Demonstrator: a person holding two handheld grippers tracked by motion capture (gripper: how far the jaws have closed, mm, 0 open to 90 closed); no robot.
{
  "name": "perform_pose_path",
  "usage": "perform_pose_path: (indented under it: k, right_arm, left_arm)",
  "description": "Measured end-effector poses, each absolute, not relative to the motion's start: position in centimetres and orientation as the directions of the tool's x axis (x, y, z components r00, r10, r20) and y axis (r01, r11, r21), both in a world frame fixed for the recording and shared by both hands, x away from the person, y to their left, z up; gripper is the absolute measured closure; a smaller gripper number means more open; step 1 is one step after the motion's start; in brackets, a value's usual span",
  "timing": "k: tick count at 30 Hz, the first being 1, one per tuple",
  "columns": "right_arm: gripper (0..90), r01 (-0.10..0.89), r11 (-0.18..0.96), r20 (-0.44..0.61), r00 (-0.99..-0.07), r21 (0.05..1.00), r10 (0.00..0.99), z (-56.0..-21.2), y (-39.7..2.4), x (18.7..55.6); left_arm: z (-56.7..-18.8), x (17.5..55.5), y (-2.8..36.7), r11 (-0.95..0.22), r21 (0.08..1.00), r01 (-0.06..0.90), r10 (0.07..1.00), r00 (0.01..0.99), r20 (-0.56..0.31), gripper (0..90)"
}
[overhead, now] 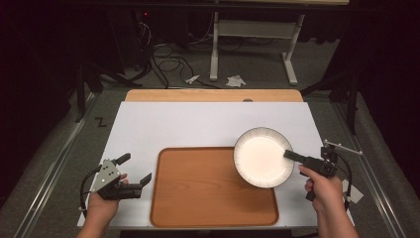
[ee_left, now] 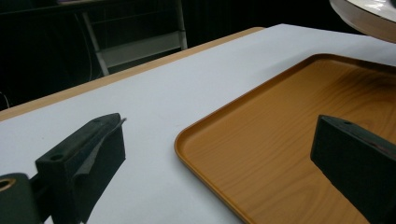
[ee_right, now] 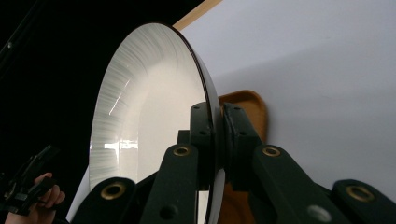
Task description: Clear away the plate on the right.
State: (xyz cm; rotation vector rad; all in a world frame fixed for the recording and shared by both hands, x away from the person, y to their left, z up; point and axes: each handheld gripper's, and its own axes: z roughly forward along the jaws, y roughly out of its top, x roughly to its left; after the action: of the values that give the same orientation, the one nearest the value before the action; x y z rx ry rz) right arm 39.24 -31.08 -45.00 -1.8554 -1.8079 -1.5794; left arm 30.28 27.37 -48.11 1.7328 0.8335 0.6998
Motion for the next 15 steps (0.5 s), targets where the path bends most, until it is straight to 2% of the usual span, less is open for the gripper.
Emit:
perform_pose_path:
  k: [15]
  right_arm:
    - [85.0, 0.800, -0.182, 0.692, -0.350, 0.571, 0.631, -44.4, -23.8, 41.3]
  left_arm:
    - [-48.1, 30.2, 27.6, -0.209, 0.958, 0.197, 0.812, 0.581, 0.058, 3.3]
